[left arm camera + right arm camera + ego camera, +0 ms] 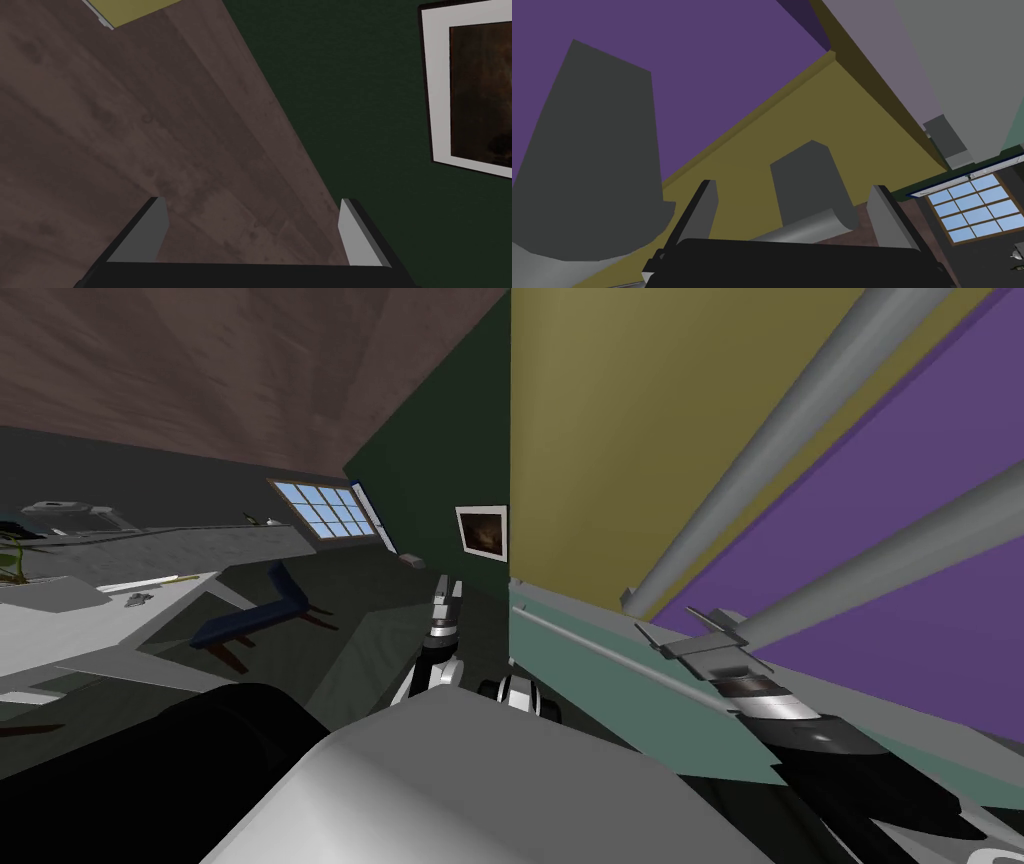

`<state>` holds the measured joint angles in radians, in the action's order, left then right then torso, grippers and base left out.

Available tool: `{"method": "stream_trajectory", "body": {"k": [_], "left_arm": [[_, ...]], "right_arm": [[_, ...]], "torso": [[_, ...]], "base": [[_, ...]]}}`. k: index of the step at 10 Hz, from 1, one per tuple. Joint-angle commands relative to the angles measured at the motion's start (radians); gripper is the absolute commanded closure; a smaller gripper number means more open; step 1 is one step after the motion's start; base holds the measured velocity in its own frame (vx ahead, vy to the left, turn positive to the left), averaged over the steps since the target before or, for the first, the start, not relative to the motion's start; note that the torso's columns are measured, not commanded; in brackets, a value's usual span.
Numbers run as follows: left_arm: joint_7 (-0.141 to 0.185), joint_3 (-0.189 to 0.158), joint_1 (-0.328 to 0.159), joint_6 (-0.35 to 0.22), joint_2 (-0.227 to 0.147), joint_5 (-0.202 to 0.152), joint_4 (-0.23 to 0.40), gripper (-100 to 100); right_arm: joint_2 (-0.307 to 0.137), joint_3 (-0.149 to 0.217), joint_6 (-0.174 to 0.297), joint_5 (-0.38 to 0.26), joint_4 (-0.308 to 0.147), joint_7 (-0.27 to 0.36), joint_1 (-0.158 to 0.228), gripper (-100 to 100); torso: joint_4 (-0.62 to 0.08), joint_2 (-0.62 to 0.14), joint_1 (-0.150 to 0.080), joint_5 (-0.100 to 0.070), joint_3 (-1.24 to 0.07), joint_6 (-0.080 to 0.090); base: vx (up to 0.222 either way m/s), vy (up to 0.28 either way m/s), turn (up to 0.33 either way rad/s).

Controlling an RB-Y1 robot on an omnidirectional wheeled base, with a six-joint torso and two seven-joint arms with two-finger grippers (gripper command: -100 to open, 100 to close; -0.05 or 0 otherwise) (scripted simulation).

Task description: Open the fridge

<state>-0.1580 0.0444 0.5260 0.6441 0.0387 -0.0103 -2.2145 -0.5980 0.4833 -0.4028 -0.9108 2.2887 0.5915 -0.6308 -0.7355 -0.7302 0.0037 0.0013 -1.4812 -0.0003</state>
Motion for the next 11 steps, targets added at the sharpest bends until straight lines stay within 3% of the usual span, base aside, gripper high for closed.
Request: {"method": "stream_trajectory", "body": {"k": [1,2,3,6,7,8,9,11], "left_arm": [[0.000,0.000,0.000,0.000,0.000,0.000,0.000,0],[0.000,0.000,0.000,0.000,0.000,0.000,0.000,0],[0.000,0.000,0.000,0.000,0.000,0.000,0.000,0],[0.000,0.000,0.000,0.000,0.000,0.000,0.000,0],[0.000,0.000,0.000,0.000,0.000,0.000,0.000,0],[0.000,0.000,0.000,0.000,0.000,0.000,0.000,0],[0.000,0.000,0.000,0.000,0.000,0.000,0.000,0],[0.000,0.000,0.000,0.000,0.000,0.000,0.000,0]], "right_arm": [[0.033,-0.054,0.030,0.001,-0.075,0.041,0.076,-100],[0.033,-0.084,0.030,0.001,-0.104,0.041,0.108,-100],[0.033,-0.092,0.030,0.001,-0.132,0.041,0.139,-100],[0.033,-0.092,0.030,0.001,-0.211,0.041,0.230,-100],[0.033,-0.092,0.030,0.001,-0.221,0.041,0.234,-100],[0.072,-0.154,0.060,0.002,-0.250,0.085,0.266,-100],[0.072,-0.181,0.060,0.002,-0.275,0.085,0.303,-100],[0.072,-0.182,0.060,0.002,-0.311,0.085,0.369,-100]], "torso": [[-0.001,-0.001,-0.002,0.000,0.000,-0.001],[-0.001,-0.007,-0.010,-0.004,0.004,0.000],[-0.002,-0.010,-0.016,-0.007,0.007,0.002],[-0.001,-0.001,-0.021,-0.006,0.000,0.007],[-0.003,0.002,-0.023,-0.004,-0.003,0.005],[-0.003,0.004,-0.025,-0.003,-0.005,0.004],[0.001,0.000,-0.030,-0.010,0.000,0.005],[0.003,0.000,-0.032,-0.015,0.001,0.010]], "base": [[-0.114,-0.042,-0.061],[-0.154,-0.072,-0.001],[-0.091,-0.047,0.033],[-0.014,0.015,-0.007],[-0.008,0.025,-0.005],[-0.116,-0.073,-0.050],[-0.140,-0.125,0.001],[-0.055,-0.038,0.012]]}}
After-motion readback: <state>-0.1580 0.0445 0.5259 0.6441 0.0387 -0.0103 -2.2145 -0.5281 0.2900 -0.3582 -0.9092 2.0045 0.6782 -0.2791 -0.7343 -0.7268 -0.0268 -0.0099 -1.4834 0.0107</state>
